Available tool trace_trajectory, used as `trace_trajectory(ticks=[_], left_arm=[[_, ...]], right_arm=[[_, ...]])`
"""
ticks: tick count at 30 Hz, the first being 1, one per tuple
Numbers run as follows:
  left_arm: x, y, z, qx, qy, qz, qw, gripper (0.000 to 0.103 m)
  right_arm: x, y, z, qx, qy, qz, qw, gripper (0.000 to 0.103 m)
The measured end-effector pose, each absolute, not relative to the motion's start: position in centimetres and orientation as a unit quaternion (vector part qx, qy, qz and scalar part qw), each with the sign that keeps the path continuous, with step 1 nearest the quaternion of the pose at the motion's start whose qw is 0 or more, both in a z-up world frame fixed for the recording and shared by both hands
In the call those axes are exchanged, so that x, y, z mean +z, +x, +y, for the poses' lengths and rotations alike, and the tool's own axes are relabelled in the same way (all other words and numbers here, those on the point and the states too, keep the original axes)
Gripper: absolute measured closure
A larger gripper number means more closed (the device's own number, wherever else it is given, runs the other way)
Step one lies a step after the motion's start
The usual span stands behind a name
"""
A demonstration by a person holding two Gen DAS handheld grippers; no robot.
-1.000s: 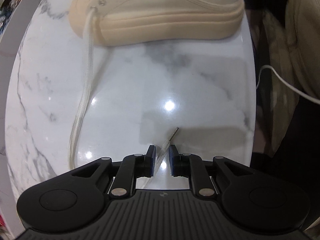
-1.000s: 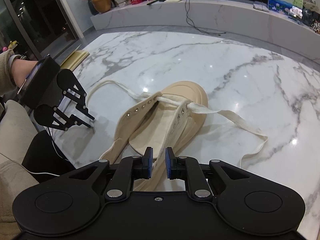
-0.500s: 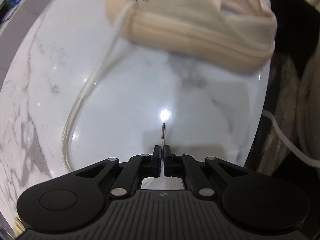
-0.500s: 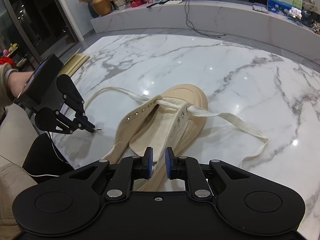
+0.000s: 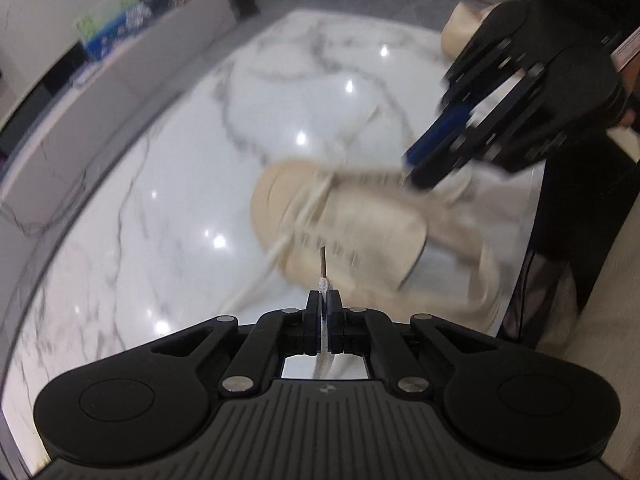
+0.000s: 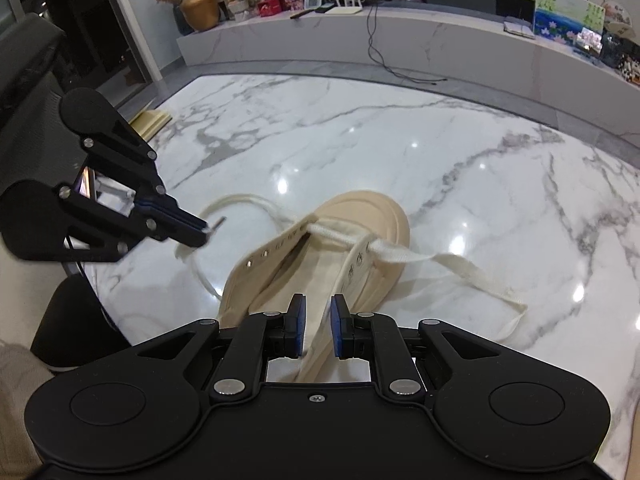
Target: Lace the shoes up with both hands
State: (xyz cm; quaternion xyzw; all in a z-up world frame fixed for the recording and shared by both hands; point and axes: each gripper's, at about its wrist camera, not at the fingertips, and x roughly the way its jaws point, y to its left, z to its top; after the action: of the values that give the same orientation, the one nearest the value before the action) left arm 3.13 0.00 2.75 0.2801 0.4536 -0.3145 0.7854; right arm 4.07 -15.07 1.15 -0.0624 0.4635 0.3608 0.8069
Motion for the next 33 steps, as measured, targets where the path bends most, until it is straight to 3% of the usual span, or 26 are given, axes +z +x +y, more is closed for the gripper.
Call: trace_trajectory(ticks=[10, 16, 33], left_arm=[[1.6, 6.1, -4.0, -0.326, 0.311, 0.452, 0.770, 0.102], [0.6, 6.9, -5.1, -0.335, 0.324, 0.466, 0.752, 0.102], [-2.5, 9.2, -6.6, -0.358, 0.339, 0.505, 0.708, 0.102]], right_arm=[[0.3, 5.6, -14.1, 0.357, -0.064, 0.457, 0.812, 0.092], [-0.5, 6.3, -15.1, 0.339, -0.054, 0.465, 0.816, 0.100], [-1.3, 6.8, -16.2, 0.337, -0.030, 0.472, 0.814, 0.100]])
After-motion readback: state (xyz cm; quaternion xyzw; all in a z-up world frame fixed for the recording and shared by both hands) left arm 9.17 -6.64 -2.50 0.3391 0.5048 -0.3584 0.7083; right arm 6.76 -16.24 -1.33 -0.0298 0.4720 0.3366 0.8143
